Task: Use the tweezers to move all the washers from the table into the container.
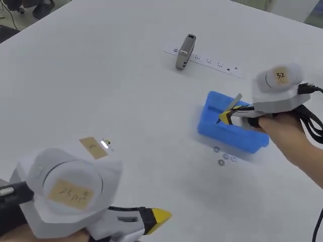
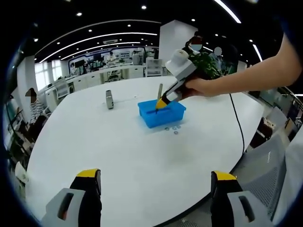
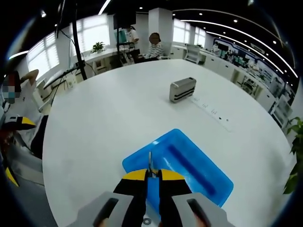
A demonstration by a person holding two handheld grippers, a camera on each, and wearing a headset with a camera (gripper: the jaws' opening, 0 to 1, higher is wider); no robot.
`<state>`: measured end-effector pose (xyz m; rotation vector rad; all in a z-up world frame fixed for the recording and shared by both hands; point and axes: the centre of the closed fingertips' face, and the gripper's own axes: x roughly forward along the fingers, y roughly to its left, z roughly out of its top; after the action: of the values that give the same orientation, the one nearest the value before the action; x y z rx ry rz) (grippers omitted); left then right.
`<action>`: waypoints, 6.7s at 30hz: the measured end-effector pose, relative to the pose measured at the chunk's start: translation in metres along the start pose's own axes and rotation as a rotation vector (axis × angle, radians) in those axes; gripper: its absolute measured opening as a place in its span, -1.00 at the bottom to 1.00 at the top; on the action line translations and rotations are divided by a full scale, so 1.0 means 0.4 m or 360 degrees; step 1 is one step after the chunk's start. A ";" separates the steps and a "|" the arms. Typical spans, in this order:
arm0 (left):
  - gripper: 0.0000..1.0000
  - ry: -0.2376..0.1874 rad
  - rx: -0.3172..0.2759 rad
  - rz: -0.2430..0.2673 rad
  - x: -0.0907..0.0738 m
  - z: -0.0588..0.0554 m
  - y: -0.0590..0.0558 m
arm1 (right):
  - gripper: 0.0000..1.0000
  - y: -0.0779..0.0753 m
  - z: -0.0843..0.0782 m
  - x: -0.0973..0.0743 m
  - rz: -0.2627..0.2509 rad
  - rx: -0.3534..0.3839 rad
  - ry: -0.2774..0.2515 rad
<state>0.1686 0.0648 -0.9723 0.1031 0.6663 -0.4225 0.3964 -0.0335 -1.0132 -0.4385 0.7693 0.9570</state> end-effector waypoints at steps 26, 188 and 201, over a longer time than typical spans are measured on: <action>0.97 -0.0004 0.0032 -0.0024 -0.004 -0.006 -0.021 | -0.91 0.106 -0.069 -0.136 0.0023 0.0006 -0.0111; 0.93 0.0059 0.0040 0.0013 0.012 -0.035 0.008 | -0.94 -0.037 -0.091 0.006 0.0087 -0.0011 0.0375; 0.93 0.0098 0.0010 0.0024 0.020 -0.055 0.022 | -0.92 -0.071 -0.103 0.044 0.0143 0.0024 0.0450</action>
<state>0.1651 0.0749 -0.9948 0.1274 0.7242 -0.4081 0.4108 -0.0649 -1.0536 -0.5370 1.0590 0.9837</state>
